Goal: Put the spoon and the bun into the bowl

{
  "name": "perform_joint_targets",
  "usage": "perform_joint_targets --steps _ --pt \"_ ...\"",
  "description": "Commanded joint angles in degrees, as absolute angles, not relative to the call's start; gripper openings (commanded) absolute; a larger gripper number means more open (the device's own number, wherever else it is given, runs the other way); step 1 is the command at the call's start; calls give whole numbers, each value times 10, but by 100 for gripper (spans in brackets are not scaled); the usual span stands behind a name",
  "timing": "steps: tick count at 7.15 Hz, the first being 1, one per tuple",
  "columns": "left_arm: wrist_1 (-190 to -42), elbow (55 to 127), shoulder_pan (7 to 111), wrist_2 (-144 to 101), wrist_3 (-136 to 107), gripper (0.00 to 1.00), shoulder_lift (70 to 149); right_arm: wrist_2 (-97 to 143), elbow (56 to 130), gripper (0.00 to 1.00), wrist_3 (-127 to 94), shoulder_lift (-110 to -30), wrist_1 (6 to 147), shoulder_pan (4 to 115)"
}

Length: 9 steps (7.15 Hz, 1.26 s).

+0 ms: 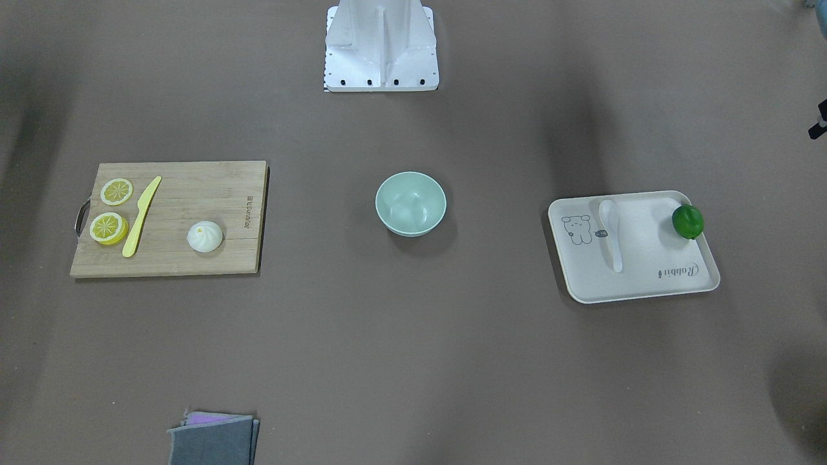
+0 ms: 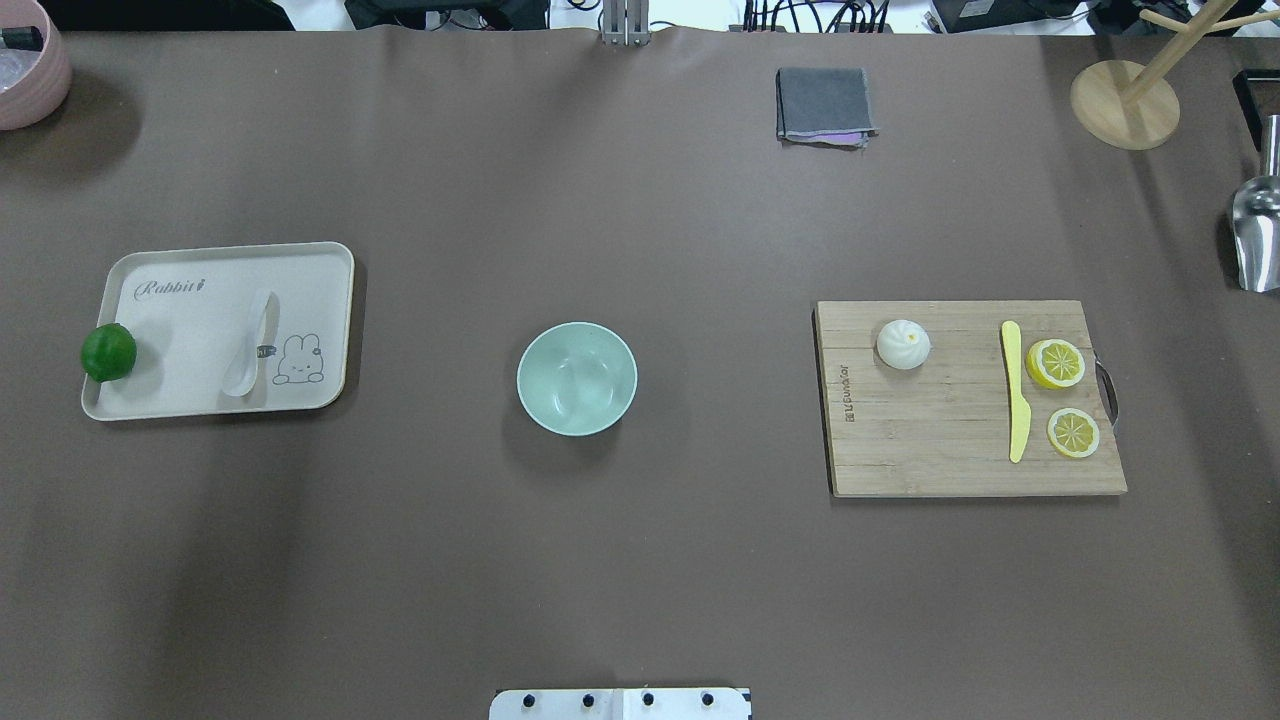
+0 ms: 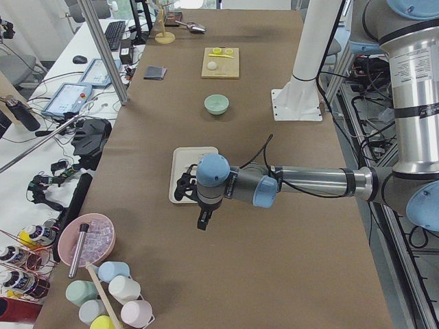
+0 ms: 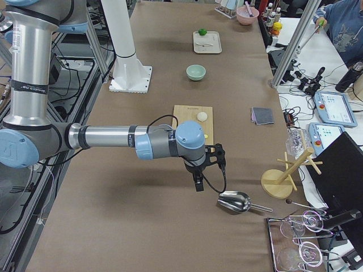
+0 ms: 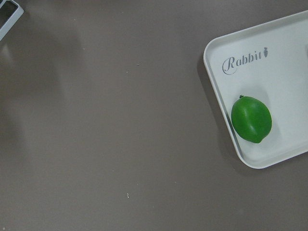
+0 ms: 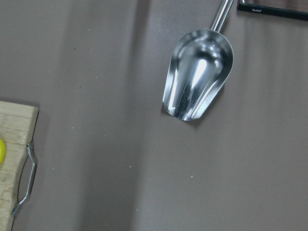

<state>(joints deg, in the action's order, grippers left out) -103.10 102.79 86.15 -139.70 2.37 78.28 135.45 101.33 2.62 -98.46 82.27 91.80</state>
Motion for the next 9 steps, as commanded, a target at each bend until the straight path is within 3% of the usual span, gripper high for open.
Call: perform_joint_targets --steps 1,9 --pt "-1034 1031 860 -1405 39 99 785 1355 1012 100 24 -983 824 919" --pt "-1074 1026 860 -1405 13 99 791 1359 1000 100 25 -984 823 916"
